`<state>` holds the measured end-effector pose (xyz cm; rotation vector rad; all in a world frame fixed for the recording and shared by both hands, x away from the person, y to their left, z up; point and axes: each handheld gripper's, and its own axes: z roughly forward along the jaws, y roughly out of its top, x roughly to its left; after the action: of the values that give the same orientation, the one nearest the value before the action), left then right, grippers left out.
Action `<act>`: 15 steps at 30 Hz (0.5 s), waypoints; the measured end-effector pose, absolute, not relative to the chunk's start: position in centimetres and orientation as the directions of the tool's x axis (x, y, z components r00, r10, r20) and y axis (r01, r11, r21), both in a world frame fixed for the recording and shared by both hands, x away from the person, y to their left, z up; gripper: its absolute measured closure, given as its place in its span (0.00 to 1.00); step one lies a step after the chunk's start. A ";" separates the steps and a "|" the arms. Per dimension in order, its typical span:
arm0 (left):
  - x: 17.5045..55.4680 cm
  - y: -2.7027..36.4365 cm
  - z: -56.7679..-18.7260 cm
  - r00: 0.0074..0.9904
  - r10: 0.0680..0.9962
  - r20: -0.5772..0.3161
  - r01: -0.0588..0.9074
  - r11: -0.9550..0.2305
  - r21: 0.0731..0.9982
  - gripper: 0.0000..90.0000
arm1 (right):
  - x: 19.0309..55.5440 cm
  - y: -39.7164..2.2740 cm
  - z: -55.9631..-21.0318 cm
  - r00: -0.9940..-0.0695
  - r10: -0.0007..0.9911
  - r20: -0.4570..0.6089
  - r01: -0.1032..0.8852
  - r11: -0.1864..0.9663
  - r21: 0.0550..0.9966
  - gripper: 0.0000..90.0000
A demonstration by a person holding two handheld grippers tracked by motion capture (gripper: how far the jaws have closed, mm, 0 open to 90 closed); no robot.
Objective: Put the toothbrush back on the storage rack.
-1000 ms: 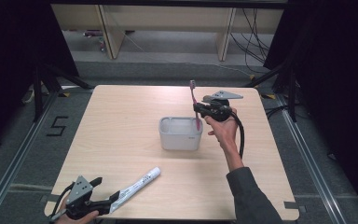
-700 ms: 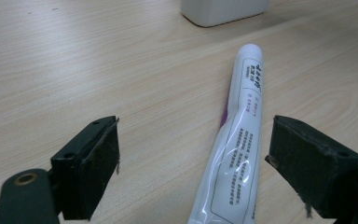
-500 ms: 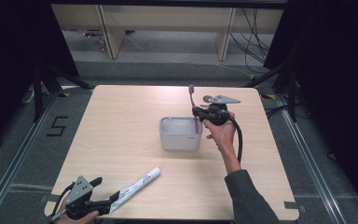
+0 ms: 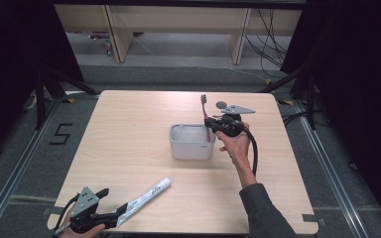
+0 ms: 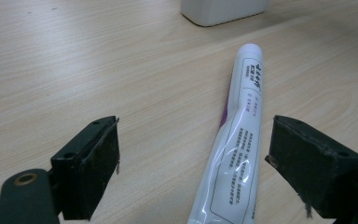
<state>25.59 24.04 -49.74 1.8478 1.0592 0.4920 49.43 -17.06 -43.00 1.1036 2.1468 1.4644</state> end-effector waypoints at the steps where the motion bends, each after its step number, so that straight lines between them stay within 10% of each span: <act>1: 25.6 24.0 -49.7 0.550 0.830 -0.096 0.462 -0.207 0.862 0.17 | 49.4 -17.1 -43.0 -0.656 0.739 0.154 0.413 0.180 0.893 0.91; 15: 25.6 24.0 -49.8 0.552 0.828 -0.096 0.464 -0.209 0.861 0.17 | 49.0 -17.6 -43.2 -0.655 0.747 0.114 0.390 0.205 0.898 0.90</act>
<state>25.58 24.01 -49.76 1.8512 1.0581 0.4891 48.97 -17.57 -43.17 1.0647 2.1406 1.4323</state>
